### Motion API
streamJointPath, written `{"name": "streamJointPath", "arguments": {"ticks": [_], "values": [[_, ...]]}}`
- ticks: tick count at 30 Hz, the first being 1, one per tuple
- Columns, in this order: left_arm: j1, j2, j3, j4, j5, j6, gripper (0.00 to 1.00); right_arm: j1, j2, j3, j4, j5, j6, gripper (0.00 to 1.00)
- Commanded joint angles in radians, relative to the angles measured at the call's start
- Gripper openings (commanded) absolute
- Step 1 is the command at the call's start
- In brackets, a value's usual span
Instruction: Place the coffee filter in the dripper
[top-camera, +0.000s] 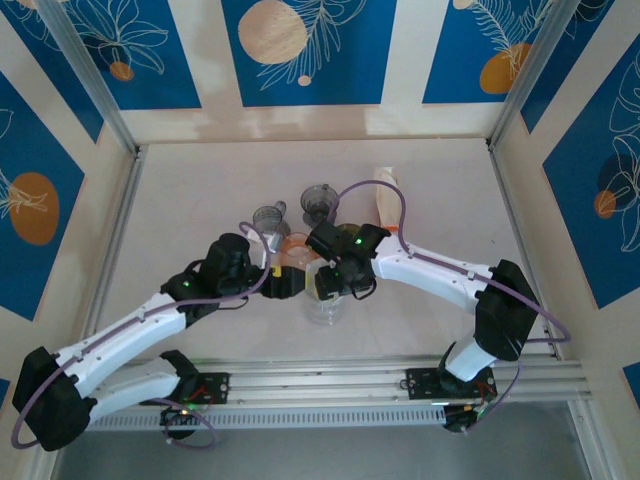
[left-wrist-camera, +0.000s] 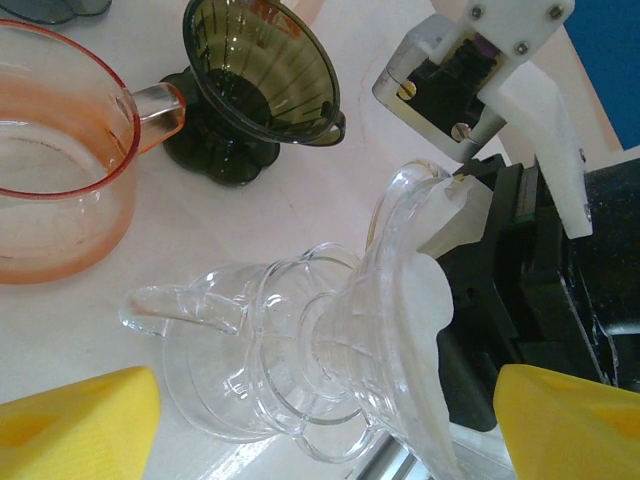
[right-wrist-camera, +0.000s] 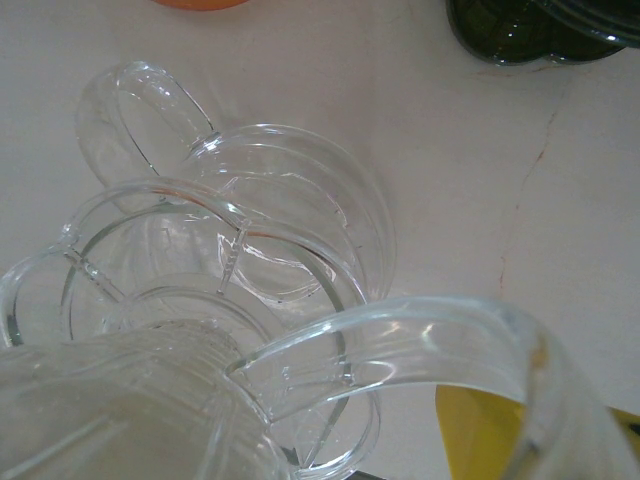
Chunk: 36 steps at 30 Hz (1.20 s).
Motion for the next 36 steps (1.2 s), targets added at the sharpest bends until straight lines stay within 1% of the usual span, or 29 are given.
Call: {"name": "streamJointPath", "arguments": {"ticks": [1,5,8,12,14,16,19,22,29,36], "values": [[-0.010,0.023,0.038,-0.004,0.028,0.041,0.87,0.007,0.016,-0.009,-0.014,0.006,0.015,0.62],[-0.020,0.038,0.046,-0.029,-0.003,0.055,0.86,0.007,0.016,-0.008,-0.012,0.004,0.015,0.62],[-0.020,0.043,0.047,-0.044,-0.025,0.061,0.81,0.007,0.017,-0.007,-0.011,0.001,0.016,0.62],[-0.021,0.045,0.052,-0.070,-0.054,0.065,0.70,0.008,0.019,-0.008,-0.009,0.001,0.018,0.62],[-0.020,0.038,0.052,-0.079,-0.068,0.066,0.68,0.008,0.018,-0.009,-0.009,0.004,0.019,0.62],[-0.020,0.031,0.053,-0.079,-0.069,0.066,0.68,0.007,0.017,-0.009,-0.010,0.004,0.019,0.62],[-0.020,0.027,0.051,-0.069,-0.047,0.059,0.73,0.008,0.016,-0.009,-0.007,0.002,0.021,0.62],[-0.021,0.035,0.048,-0.054,-0.025,0.051,0.75,0.010,0.005,-0.005,0.006,0.000,0.015,0.62],[-0.021,0.042,0.041,-0.043,-0.016,0.040,0.73,0.011,-0.067,-0.004,0.017,0.014,0.015,0.62],[-0.021,0.046,0.040,-0.040,-0.015,0.033,0.73,-0.003,-0.167,-0.005,-0.028,0.057,0.029,0.63]]}}
